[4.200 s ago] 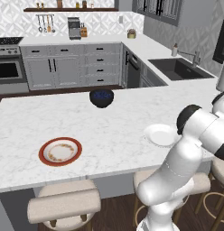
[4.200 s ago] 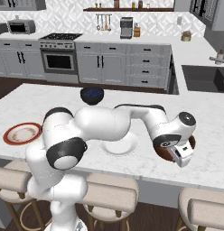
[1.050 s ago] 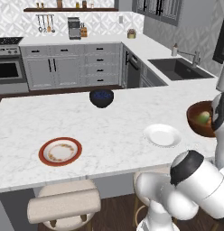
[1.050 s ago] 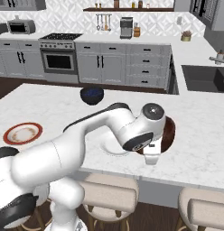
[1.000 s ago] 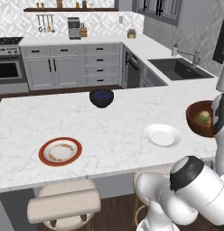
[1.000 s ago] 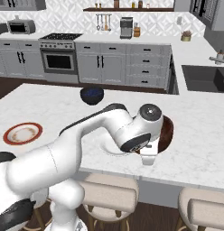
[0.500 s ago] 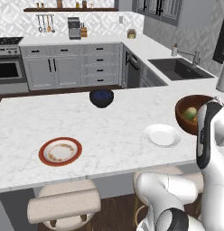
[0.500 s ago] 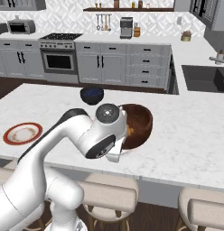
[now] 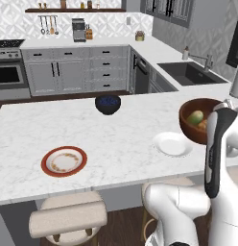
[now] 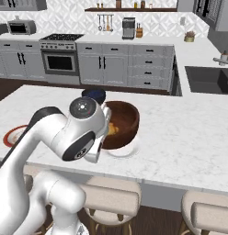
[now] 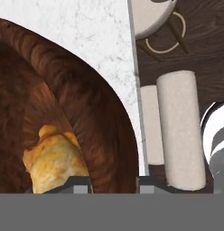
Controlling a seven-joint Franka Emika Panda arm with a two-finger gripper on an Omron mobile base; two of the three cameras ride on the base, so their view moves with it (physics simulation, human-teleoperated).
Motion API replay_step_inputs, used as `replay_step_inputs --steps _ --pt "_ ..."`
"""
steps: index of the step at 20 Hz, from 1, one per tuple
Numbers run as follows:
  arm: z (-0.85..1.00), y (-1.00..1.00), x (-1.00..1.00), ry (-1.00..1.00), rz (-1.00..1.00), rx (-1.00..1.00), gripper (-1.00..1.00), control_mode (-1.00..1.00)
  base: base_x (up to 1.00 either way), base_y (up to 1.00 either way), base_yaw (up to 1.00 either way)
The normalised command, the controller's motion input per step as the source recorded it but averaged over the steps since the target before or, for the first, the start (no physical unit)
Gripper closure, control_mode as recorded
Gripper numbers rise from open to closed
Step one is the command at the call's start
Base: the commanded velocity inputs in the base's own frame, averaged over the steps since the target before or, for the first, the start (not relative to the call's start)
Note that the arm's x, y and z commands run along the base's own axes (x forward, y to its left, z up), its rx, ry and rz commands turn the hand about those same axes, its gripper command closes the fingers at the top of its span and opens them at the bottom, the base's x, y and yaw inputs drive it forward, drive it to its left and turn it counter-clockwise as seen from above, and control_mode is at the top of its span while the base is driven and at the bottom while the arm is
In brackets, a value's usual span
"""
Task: Pick the chicken drumstick and cucumber from their plates and place them in the bowl. Then put the bowl in the fridge.
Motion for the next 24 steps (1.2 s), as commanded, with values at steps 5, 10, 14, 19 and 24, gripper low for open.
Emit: replay_step_inputs --steps 5,10,14,19,24 --pt "0.23 0.41 -0.45 0.0 0.0 0.04 1.0 -1.0 0.0 0.0 0.0" --pt "0.09 0.19 -0.2 -0.02 0.0 0.0 1.0 1.0 -0.48 0.38 0.0" --pt "0.0 0.0 0.0 0.0 0.0 0.0 1.0 1.0 -1.0 0.78 0.04" --pt "0.0 0.0 0.0 0.0 0.0 0.0 1.0 1.0 -1.0 0.99 0.1" --pt "0.0 0.0 0.0 0.0 0.0 0.0 1.0 1.0 -0.49 1.0 0.25"
